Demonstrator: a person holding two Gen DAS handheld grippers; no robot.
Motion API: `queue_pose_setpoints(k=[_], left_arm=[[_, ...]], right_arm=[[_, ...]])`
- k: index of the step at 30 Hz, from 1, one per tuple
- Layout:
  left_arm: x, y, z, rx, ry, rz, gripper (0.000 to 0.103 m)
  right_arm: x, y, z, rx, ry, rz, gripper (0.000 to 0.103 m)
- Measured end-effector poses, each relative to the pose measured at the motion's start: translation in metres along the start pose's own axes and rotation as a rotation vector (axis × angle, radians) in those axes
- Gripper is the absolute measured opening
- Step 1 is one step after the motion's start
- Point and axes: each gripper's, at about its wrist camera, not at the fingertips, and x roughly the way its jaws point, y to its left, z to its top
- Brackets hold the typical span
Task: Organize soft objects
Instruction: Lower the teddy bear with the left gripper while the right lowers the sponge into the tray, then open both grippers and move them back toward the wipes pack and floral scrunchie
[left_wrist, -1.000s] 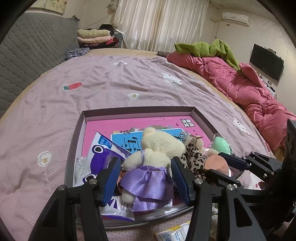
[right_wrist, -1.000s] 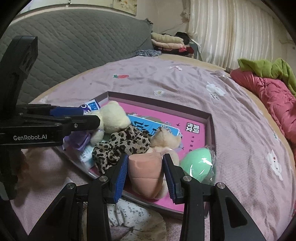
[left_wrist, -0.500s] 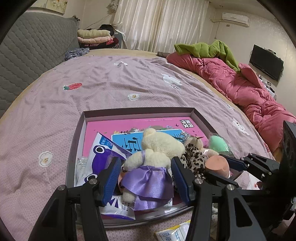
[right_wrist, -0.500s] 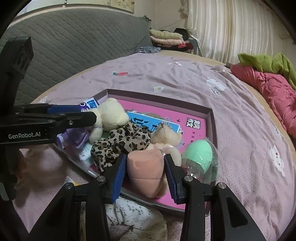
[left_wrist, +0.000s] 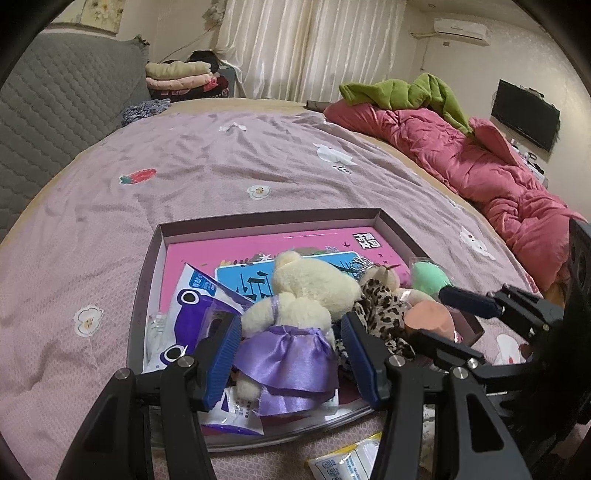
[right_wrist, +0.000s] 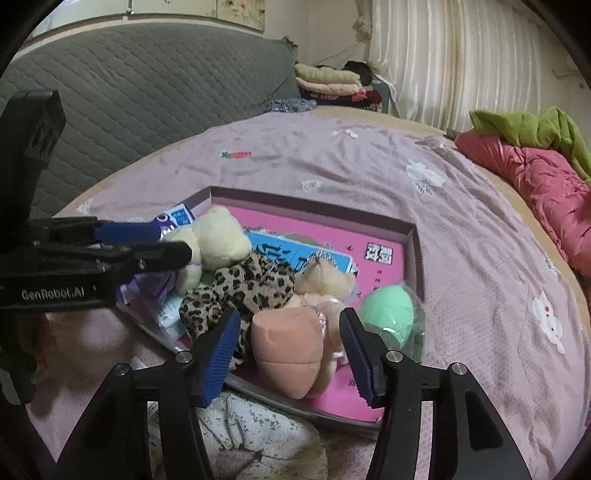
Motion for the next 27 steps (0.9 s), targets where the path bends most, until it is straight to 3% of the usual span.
queue_pose_setpoints(k=[9, 12, 27], left_arm=[[-0.002, -0.002, -0.001, 0.02, 0.0, 0.009, 0.06], [-0.003, -0.002, -0.002, 0.022, 0.001, 0.009, 0.06], [-0.016, 0.002, -0.005, 0.024, -0.016, 0.022, 0.061]], right_arm=[[-0.003, -0.005, 0.0, 0.011, 0.0, -0.02, 0.059], [-0.004, -0.005, 0.0, 0.014, 0.0, -0.026, 0.068], [-0.014, -0.002, 0.002, 0.012, -0.056, -0.041, 0.073]])
